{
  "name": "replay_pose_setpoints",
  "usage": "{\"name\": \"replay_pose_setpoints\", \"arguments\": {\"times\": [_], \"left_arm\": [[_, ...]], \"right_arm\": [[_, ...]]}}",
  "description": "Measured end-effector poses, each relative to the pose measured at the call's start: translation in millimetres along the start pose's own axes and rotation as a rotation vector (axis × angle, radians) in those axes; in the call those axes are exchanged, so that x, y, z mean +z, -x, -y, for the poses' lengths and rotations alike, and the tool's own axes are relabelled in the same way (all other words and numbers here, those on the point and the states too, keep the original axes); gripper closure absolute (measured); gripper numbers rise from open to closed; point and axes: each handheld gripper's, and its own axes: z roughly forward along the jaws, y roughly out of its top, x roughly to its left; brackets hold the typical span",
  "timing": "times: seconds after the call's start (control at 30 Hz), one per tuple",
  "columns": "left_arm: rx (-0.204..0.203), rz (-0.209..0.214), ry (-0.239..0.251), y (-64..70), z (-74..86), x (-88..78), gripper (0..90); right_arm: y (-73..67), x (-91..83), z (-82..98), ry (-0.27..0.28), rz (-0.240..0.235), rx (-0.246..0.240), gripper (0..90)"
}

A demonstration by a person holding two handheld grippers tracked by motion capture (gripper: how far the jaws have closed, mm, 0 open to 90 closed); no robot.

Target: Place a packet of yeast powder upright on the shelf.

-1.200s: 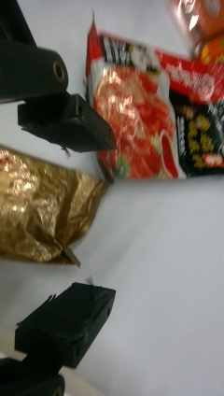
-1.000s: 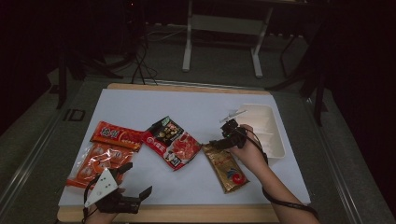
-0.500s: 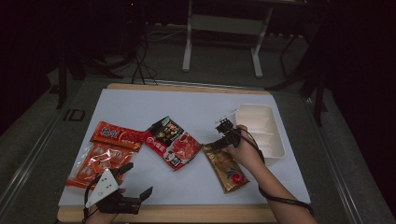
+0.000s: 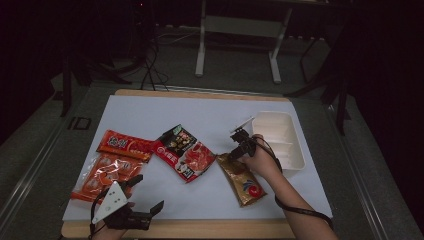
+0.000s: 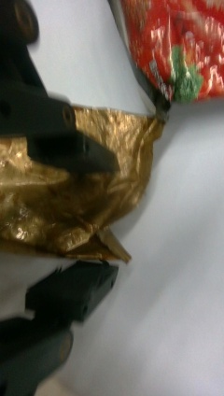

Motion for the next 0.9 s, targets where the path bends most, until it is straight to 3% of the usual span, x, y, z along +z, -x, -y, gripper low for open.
{"name": "replay_pose_setpoints", "arguments": {"times": [0.03, 0.1, 0.13, 0.17, 0.23, 0.4, 0.73, 0.9], "left_arm": [[0.000, 0.000, -0.001, -0.1, 0.1, 0.1, 0.9], [-0.005, 0.001, -0.003, -0.5, 0.4, 0.5, 0.9], [-0.004, 0.002, -0.005, -0.6, 0.4, 0.7, 0.9], [-0.003, 0.003, -0.008, -0.7, 0.5, 0.8, 0.9], [-0.001, 0.004, -0.012, -0.7, 0.6, 0.8, 0.9], [-0.002, 0.003, -0.017, -0.4, 0.8, 1.5, 1.0], [-0.002, -0.001, -0.018, -1.2, 1.1, 1.3, 0.9], [-0.002, -0.002, -0.018, -1.0, 1.1, 1.7, 1.0]], "right_arm": [[0.8, 0.1, -0.3, -0.005, -0.007, 0.007, 50.6], [1.5, 0.4, -0.6, -0.010, -0.028, 0.005, 63.3], [0.6, -0.3, -0.7, -0.008, -0.016, -0.003, 76.0], [-0.8, -1.2, -0.4, -0.008, 0.007, -0.016, 82.1], [-3.3, -1.0, 0.6, -0.009, 0.026, -0.044, 87.0], [-9.8, -7.4, 0.6, 0.002, 0.054, -0.100, 88.7], [-14.3, -32.1, 10.7, 0.105, 0.044, -0.118, 89.5], [-15.6, -47.0, 15.2, 0.155, 0.013, -0.114, 89.5]]}}
